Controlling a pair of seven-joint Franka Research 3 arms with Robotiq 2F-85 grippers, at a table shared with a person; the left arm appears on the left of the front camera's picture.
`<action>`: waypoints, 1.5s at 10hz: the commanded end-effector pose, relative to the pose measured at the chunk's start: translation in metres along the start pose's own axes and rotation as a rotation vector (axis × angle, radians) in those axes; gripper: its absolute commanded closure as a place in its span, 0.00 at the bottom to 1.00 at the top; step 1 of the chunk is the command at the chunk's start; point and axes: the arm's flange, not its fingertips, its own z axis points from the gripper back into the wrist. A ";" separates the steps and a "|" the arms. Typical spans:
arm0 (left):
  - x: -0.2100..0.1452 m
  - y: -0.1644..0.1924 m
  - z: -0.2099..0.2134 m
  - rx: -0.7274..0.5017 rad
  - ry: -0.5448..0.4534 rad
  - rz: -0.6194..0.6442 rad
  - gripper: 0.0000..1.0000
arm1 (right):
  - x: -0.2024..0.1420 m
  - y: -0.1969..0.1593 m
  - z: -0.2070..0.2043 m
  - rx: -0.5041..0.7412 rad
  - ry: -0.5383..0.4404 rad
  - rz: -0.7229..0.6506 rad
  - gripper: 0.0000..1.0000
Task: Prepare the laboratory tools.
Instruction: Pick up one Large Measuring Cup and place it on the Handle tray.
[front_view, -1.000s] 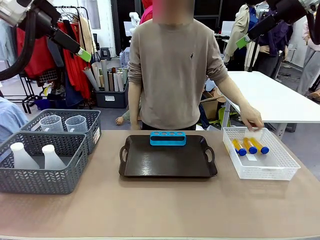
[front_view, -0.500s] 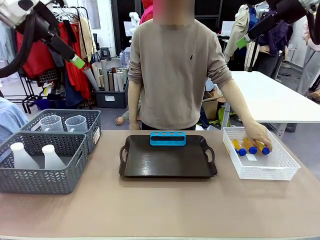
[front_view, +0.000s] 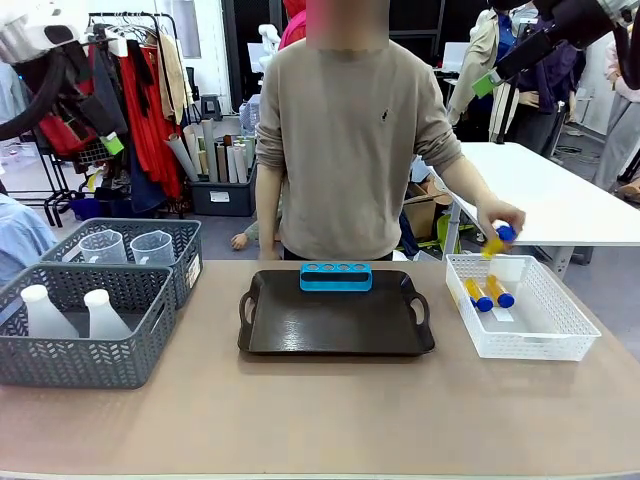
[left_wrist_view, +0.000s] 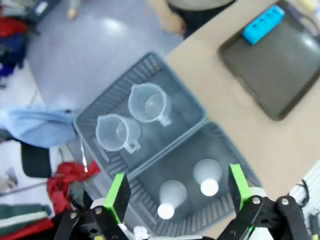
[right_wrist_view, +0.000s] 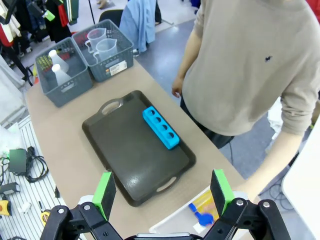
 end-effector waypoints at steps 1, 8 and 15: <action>-0.006 0.002 -0.012 0.001 0.003 0.103 0.00 | -0.001 0.002 0.000 0.000 -0.001 0.001 0.00; -0.007 0.010 -0.018 -0.026 0.011 0.103 0.00 | -0.001 0.002 0.000 0.000 -0.001 0.001 0.00; -0.062 0.087 -0.160 0.092 0.198 0.607 0.00 | -0.001 0.002 0.000 0.000 -0.001 0.001 0.00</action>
